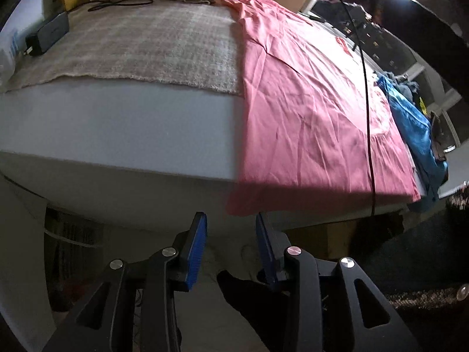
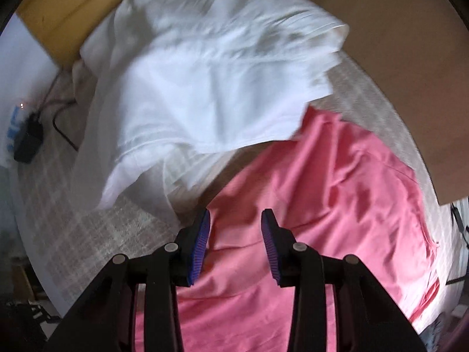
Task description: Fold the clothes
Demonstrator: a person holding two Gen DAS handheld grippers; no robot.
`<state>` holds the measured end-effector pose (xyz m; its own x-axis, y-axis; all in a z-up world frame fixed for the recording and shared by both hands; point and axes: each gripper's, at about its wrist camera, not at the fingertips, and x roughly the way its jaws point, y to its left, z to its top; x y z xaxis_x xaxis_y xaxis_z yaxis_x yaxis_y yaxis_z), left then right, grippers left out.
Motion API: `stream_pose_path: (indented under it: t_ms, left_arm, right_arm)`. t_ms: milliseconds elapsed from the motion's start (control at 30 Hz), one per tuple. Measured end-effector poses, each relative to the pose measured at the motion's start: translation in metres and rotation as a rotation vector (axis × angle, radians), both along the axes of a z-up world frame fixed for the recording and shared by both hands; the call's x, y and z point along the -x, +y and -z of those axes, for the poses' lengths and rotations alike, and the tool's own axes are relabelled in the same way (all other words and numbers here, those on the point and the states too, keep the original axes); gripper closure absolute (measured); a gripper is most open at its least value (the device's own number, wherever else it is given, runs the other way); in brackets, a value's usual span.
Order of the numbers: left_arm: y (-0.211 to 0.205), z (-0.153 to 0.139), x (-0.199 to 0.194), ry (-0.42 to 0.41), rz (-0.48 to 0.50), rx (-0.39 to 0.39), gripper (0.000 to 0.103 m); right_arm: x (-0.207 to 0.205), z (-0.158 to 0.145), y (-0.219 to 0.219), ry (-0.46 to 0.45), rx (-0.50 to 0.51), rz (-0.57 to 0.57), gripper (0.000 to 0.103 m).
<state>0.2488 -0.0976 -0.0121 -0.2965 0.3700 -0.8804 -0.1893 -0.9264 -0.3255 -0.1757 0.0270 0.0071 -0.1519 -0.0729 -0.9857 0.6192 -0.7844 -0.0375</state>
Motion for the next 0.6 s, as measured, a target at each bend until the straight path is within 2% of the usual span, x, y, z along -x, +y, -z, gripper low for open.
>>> stream_pose_path:
  t_ms: [67, 133, 267, 400, 500, 533, 567, 600]
  left_arm:
    - [-0.001, 0.003, 0.0, -0.002, 0.012, 0.007, 0.069]
    - [0.002, 0.006, 0.002, -0.008, 0.027, 0.011, 0.069]
    - [0.005, 0.003, -0.002, 0.013, 0.043, -0.011, 0.069]
    - [0.01, 0.003, -0.002, 0.033, 0.062, -0.016, 0.069]
    - [0.016, 0.005, -0.001, 0.037, 0.075, -0.009, 0.069]
    - [0.018, 0.006, -0.001, 0.039, 0.077, -0.007, 0.069]
    - [0.021, 0.005, -0.001, 0.041, 0.078, -0.005, 0.069]
    - [0.023, 0.004, 0.0, 0.041, 0.081, -0.01, 0.069]
  right_arm:
    - [-0.002, 0.005, -0.005, 0.005, -0.029, -0.01, 0.059]
    - [-0.004, 0.009, -0.009, 0.004, -0.063, -0.014, 0.059]
    - [-0.015, -0.001, -0.012, -0.011, -0.01, -0.036, 0.058]
    - [-0.016, 0.011, -0.013, 0.036, -0.129, -0.024, 0.057]
    - [-0.015, 0.013, -0.006, 0.029, -0.113, 0.006, 0.057]
    - [-0.015, 0.013, -0.004, 0.026, -0.103, 0.015, 0.06]
    - [-0.016, 0.013, -0.003, 0.024, -0.095, 0.021, 0.077]
    - [-0.018, 0.012, -0.003, 0.024, -0.095, 0.018, 0.088]
